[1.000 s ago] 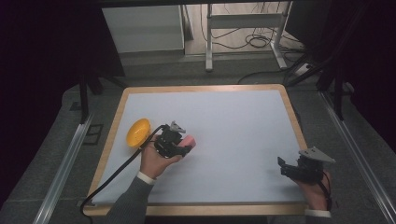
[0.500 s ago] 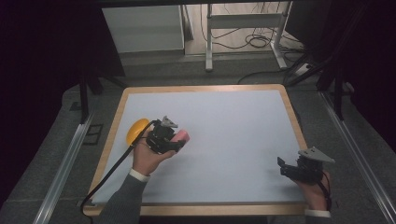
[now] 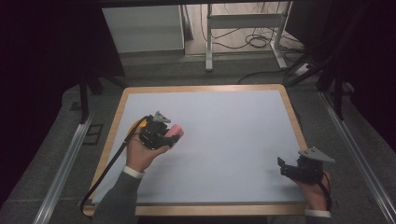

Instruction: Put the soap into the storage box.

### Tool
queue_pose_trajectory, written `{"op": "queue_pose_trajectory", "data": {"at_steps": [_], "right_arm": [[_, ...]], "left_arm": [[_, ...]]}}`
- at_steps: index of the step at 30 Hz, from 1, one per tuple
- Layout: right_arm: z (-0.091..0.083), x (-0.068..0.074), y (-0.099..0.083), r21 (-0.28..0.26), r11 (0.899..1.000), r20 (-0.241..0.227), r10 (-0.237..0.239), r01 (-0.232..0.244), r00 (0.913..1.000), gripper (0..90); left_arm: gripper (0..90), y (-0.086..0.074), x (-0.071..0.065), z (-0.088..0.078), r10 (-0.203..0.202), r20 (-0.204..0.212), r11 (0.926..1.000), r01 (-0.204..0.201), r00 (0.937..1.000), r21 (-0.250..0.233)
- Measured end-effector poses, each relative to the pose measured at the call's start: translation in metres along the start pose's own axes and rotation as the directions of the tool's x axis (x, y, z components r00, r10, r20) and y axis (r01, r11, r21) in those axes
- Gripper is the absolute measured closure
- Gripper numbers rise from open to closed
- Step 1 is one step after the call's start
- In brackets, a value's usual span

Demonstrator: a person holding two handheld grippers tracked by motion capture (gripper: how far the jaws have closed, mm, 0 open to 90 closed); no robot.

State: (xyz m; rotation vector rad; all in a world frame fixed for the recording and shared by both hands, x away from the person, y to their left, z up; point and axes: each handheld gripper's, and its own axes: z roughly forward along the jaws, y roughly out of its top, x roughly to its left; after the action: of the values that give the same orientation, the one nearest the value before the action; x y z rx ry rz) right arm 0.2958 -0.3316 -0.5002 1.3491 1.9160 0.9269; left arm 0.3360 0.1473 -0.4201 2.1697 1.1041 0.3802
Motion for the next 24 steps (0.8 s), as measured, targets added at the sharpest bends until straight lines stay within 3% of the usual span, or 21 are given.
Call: {"op": "queue_pose_trajectory", "data": {"at_steps": [24], "right_arm": [[0.001,0.001,0.000,0.006,1.000,-0.002,-0.006,0.006,1.0000,9.6]], "left_arm": [[60.3,-0.004,0.035,-0.015,-0.063,-0.064,0.9980,0.062,0.9960,-0.012]]}}
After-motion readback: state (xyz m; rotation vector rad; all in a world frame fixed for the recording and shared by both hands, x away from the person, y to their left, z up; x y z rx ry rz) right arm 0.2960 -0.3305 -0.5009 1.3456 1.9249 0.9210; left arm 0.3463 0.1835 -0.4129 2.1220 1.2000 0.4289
